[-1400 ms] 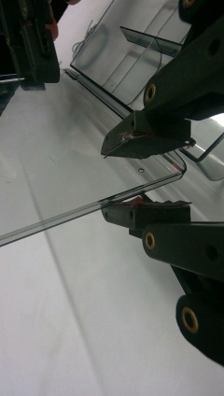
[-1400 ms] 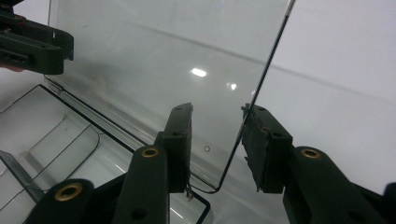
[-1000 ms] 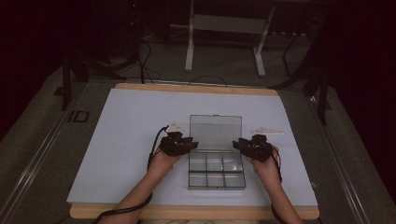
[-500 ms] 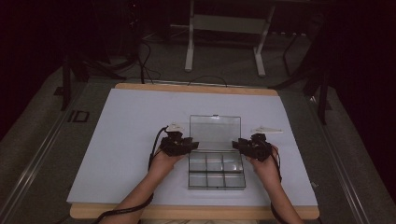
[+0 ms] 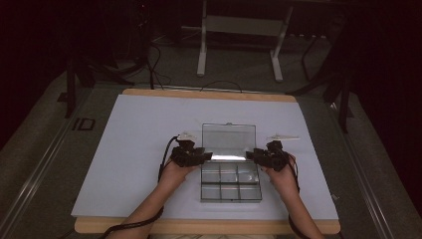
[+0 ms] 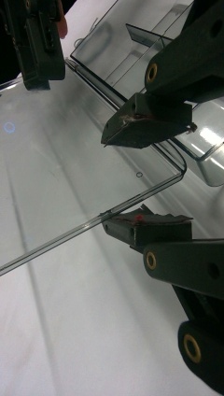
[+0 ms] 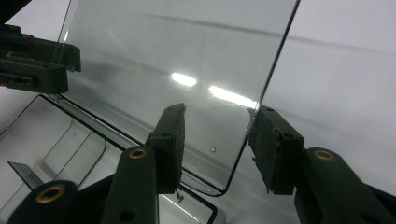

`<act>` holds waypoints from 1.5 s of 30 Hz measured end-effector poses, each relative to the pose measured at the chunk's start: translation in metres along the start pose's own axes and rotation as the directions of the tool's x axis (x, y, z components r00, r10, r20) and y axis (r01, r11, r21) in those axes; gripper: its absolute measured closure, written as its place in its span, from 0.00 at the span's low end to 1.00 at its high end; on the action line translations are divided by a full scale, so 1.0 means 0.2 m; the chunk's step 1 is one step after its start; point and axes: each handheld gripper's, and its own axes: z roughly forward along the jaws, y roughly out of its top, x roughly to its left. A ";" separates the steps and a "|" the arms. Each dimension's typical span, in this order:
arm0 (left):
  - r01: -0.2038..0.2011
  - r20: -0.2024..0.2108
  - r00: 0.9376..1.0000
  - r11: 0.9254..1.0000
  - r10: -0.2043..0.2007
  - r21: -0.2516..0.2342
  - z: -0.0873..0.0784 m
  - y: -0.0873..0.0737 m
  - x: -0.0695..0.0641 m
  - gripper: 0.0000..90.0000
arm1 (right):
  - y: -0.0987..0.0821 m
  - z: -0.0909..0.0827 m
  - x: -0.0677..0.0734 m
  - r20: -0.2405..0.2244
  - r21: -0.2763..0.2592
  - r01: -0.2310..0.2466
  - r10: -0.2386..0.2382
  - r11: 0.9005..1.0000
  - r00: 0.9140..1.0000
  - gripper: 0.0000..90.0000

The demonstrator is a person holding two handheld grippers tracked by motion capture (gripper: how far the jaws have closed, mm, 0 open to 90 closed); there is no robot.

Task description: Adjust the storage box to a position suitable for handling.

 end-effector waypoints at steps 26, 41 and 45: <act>0.062 -0.001 0.998 0.998 -0.062 0.006 0.02 -0.02 0.03 0.52 | 0.00 0.03 -0.03 -0.013 0.046 -0.104 0.105 0.994 0.994 0.57; 0.080 -0.017 0.997 0.996 -0.080 0.039 0.04 0.00 0.04 0.45 | -0.02 0.04 -0.03 -0.001 0.063 -0.122 0.122 0.991 0.992 0.55; 0.080 -0.012 0.997 0.996 -0.080 0.040 0.03 0.00 0.04 0.45 | -0.01 0.03 -0.03 0.001 0.049 -0.115 0.115 0.992 0.993 0.55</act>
